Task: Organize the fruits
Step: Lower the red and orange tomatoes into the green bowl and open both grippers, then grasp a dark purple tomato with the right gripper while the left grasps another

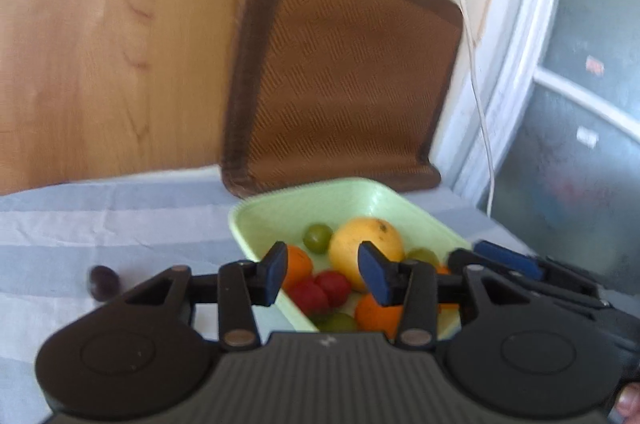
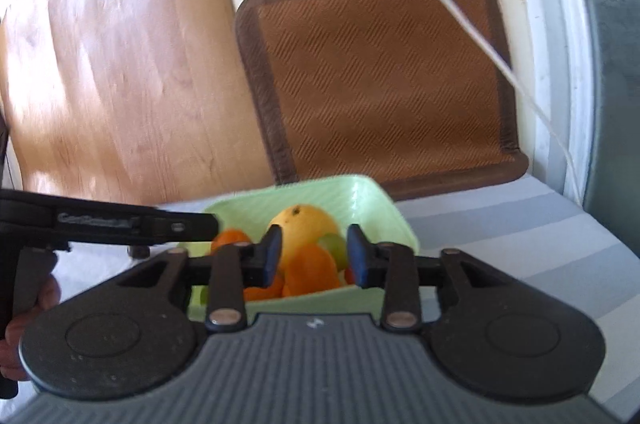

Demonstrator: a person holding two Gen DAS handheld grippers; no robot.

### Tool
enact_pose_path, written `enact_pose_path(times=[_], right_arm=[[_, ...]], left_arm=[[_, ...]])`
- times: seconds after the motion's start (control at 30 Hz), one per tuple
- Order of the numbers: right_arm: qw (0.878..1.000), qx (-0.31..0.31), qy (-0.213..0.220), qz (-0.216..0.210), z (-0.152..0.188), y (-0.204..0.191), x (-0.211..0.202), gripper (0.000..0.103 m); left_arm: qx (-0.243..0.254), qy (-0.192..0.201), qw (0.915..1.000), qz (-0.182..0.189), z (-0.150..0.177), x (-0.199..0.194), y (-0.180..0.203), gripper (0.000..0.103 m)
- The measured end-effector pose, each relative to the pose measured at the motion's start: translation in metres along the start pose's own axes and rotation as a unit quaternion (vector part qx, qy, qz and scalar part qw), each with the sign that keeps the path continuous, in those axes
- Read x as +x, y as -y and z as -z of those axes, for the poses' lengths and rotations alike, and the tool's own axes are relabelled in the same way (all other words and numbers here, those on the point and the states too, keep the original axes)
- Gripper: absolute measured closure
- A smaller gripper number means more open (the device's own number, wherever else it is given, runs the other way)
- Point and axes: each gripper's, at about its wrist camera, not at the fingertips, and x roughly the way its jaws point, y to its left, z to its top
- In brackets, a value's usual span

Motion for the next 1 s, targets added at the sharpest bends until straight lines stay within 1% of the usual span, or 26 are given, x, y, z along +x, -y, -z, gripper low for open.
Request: enact_pose_path(times=[0.07,0.1,0.17,0.23,0.3,0.37,0.4,0.47,0.5,0.53,0.57,0.6,0.7,0.8,0.87,0.9,0.93,1.0], right_arm=[[0.999,0.025,0.024,0.007,-0.005,0.007,-0.008,0.061],[0.999,0.04,0.033,0.011,-0.008,0.01,-0.012,0.06],[0.996,0.074,0.05,0.01,-0.015,0.014,-0.021,0.059],[0.994,0.092,0.055,-0.001,-0.021,0.01,-0.024,0.059],[0.996,0.08,0.043,-0.025,-0.025,-0.01,-0.021,0.059],[0.997,0.037,0.02,-0.058,-0.023,-0.044,-0.012,0.059],[0.997,0.012,0.005,-0.075,-0.021,-0.062,-0.006,0.059],[0.993,-0.038,-0.036,-0.105,-0.012,-0.101,0.011,0.059],[0.99,-0.059,-0.054,-0.113,-0.007,-0.118,0.02,0.059],[0.987,-0.08,-0.069,-0.119,-0.001,-0.134,0.031,0.059],[0.984,-0.098,-0.083,-0.121,0.005,-0.147,0.042,0.06],[0.982,-0.113,-0.095,-0.117,0.01,-0.157,0.052,0.06],[0.976,-0.156,-0.129,-0.086,0.025,-0.18,0.084,0.06],[0.966,-0.198,-0.158,-0.05,0.038,-0.19,0.108,0.06],[0.963,-0.203,-0.173,-0.038,0.041,-0.188,0.119,0.061],[0.965,-0.195,-0.174,-0.039,0.04,-0.186,0.121,0.064],[0.965,-0.183,-0.181,-0.046,0.039,-0.182,0.118,0.076],[0.969,-0.161,-0.18,-0.042,0.032,-0.174,0.108,0.078]], left_arm=[[-0.026,0.024,0.9993,-0.011,-0.001,-0.022,-0.021,0.063],[-0.037,0.034,0.9985,-0.023,-0.001,-0.033,-0.033,0.063],[-0.047,0.049,0.996,-0.059,0.006,-0.053,-0.057,0.063],[-0.055,0.052,0.9912,-0.108,0.018,-0.067,-0.083,0.063],[-0.064,0.044,0.9851,-0.154,0.032,-0.074,-0.107,0.063],[-0.073,0.033,0.9765,-0.2,0.046,-0.076,-0.127,0.063],[-0.081,0.031,0.9738,-0.21,0.051,-0.077,-0.136,0.063],[-0.101,0.031,0.9718,-0.211,0.061,-0.08,-0.149,0.063],[-0.115,0.031,0.9716,-0.204,0.063,-0.081,-0.154,0.063],[-0.126,0.038,0.9727,-0.191,0.063,-0.084,-0.157,0.063],[-0.126,0.047,0.9732,-0.187,0.062,-0.085,-0.158,0.063],[-0.126,0.05,0.974,-0.182,0.063,-0.086,-0.158,0.063],[-0.136,0.051,0.977,-0.156,0.063,-0.087,-0.164,0.063],[-0.148,0.054,0.9773,-0.141,0.067,-0.091,-0.17,0.063],[-0.155,0.052,0.9772,-0.136,0.068,-0.092,-0.171,0.063],[-0.157,0.052,0.9772,-0.134,0.068,-0.091,-0.171,0.063],[-0.158,0.051,0.9772,-0.132,0.068,-0.091,-0.171,0.063],[-0.161,0.054,0.9773,-0.127,0.068,-0.092,-0.172,0.063]])
